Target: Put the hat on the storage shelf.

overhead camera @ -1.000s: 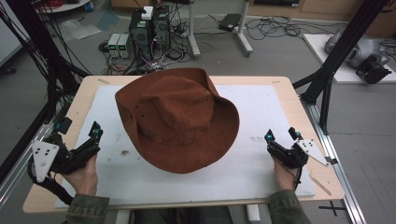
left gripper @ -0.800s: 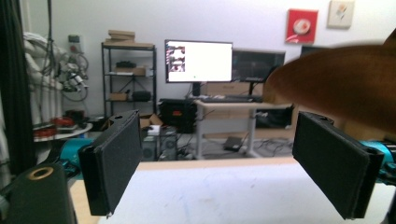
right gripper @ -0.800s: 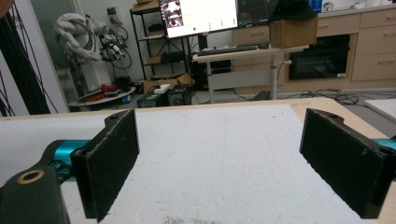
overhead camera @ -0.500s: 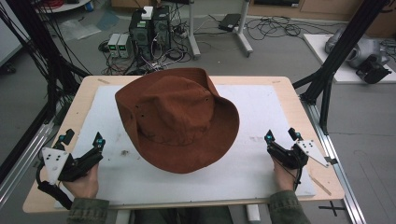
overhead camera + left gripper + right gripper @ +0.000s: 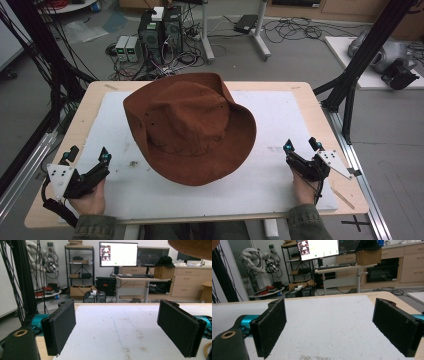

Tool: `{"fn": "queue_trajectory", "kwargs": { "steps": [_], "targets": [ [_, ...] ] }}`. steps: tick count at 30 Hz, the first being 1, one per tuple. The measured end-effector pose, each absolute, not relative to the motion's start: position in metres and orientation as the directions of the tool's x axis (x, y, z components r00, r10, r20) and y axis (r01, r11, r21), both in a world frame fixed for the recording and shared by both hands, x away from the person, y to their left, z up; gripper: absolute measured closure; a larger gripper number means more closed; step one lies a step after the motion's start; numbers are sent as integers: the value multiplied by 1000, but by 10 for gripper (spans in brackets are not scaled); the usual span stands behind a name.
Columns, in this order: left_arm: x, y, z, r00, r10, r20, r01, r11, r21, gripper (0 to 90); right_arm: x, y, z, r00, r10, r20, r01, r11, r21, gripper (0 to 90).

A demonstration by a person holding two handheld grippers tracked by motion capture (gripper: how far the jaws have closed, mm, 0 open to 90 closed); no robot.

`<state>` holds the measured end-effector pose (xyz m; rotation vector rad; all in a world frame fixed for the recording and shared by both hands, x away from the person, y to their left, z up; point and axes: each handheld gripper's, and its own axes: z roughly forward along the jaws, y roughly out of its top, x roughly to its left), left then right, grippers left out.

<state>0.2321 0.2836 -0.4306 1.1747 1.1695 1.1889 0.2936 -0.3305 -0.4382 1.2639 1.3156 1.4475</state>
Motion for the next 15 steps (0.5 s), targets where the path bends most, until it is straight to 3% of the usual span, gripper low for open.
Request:
{"fn": "queue_trajectory", "kwargs": {
  "steps": [15],
  "targets": [
    [235, 285, -436, 37, 999, -37, -14, 37, 999, 166, 294, -332, -438, -189, 969, 160, 63, -151, 987, 111]
  ]
}}
